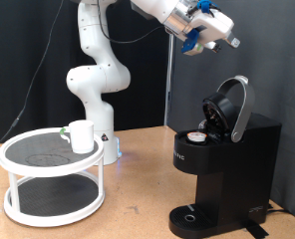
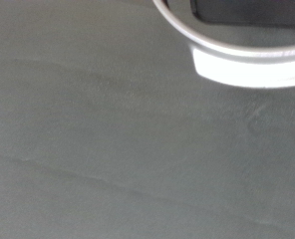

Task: Make a cup of coffee with the keurig machine

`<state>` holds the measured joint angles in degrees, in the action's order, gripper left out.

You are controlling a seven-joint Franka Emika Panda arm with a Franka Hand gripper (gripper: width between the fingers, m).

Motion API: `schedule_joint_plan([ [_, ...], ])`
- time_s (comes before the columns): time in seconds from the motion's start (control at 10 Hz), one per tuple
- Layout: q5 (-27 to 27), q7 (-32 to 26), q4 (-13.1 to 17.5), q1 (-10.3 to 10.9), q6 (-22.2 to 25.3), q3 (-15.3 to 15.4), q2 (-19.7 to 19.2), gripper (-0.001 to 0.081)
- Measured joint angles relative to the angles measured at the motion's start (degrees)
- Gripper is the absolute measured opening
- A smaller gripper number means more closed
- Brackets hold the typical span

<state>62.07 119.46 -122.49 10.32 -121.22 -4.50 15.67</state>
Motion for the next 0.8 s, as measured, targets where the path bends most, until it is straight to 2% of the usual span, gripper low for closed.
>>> schedule_joint_plan([
  [0.3, -0.2, 4.6, 3.8, 0.6, 0.5, 1.7, -3.7, 0.0734],
  [0.6, -4.7, 7.8, 7.8, 1.2, 1.8, 4.7, -6.8, 0.0734],
  [0.8, -7.3, 9.1, 8.7, 1.6, 1.7, 6.5, -7.1, 0.0734],
])
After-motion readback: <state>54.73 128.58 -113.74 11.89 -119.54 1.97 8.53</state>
